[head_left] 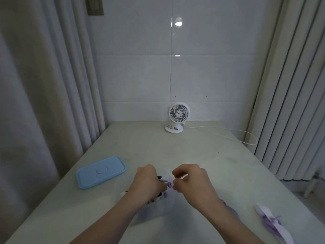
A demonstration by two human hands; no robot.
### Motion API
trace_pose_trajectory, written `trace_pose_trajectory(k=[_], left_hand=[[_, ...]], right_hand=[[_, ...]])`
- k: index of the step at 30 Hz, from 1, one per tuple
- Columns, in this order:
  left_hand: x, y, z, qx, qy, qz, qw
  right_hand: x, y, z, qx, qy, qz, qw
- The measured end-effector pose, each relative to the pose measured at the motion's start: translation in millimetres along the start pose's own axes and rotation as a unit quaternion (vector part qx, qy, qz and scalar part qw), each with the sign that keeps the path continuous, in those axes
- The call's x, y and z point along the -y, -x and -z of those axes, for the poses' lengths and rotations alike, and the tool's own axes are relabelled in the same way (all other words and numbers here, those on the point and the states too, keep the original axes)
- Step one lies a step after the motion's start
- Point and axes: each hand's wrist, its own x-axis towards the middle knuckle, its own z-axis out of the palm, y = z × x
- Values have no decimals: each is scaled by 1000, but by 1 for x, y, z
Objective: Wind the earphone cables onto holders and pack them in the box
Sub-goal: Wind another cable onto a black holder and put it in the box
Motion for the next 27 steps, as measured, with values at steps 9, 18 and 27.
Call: trace_pose_trajectory(k=[9,18,27], left_hand=[[-8,-2,-12,-27,-28,-15,999],[2,-5,0,29,-19,-85,996],[16,-7,-16,-17,-74,-136,988]], right_hand=[[-11,19,-2,7,52,-1,999],[-19,23,-1,26,-2,-14,1000],[-38,36,19,3,-32,15,999]])
